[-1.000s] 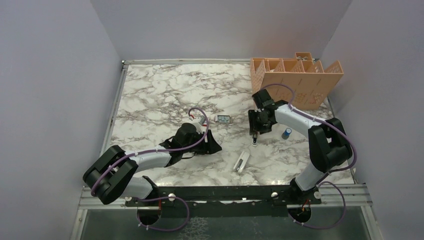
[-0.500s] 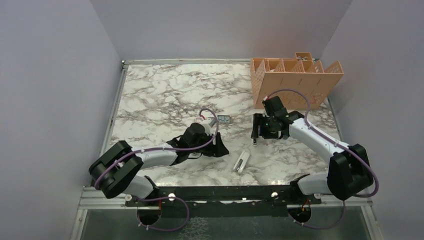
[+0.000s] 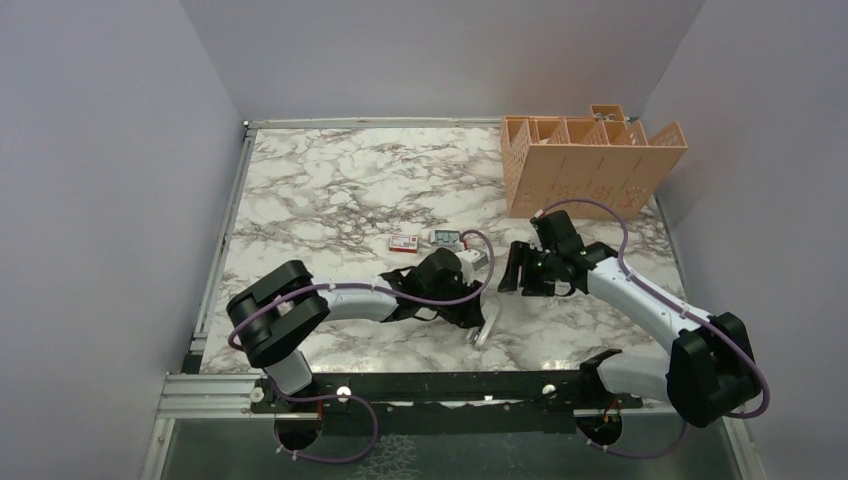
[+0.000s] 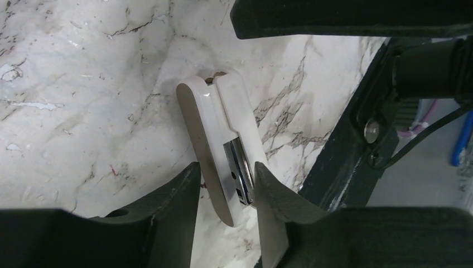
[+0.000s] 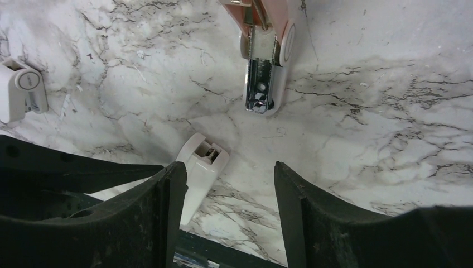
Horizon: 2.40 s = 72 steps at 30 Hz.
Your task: Load the staples into the stapler
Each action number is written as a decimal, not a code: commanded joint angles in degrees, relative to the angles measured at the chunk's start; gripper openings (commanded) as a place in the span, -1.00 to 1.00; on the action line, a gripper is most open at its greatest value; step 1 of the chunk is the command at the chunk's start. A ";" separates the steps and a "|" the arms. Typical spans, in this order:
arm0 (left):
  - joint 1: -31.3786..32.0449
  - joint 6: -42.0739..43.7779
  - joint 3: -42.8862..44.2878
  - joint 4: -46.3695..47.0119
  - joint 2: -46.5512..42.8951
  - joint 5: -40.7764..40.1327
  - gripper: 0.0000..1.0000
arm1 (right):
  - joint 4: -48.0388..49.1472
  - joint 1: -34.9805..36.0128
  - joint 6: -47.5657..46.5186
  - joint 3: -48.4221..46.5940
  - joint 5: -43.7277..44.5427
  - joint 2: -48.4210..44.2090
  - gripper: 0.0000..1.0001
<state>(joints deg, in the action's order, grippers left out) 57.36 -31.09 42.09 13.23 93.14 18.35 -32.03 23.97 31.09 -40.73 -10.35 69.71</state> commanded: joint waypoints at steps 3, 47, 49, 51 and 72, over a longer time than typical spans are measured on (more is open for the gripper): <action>1.19 4.45 2.91 -5.41 3.17 -1.62 -0.31 | 3.36 -0.24 1.50 1.23 -2.48 -0.13 0.26; -4.51 -28.99 -12.37 14.78 0.65 -10.72 -1.00 | 16.83 17.17 14.37 8.81 -13.06 1.10 0.38; -4.53 -29.11 -12.59 15.57 0.96 -10.21 -1.00 | 18.54 18.41 15.41 8.87 -12.92 2.87 0.36; -4.53 -29.11 -12.75 15.89 1.11 -10.01 -1.00 | 20.43 18.97 16.16 8.83 -12.64 4.27 0.33; -4.54 -26.15 -14.82 16.03 2.24 -8.73 -1.00 | 3.48 19.03 17.18 -1.31 9.12 -1.29 -0.45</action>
<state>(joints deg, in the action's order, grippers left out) 52.84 -59.75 29.08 32.16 93.73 9.34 -21.65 43.24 49.87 -36.38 -12.23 71.16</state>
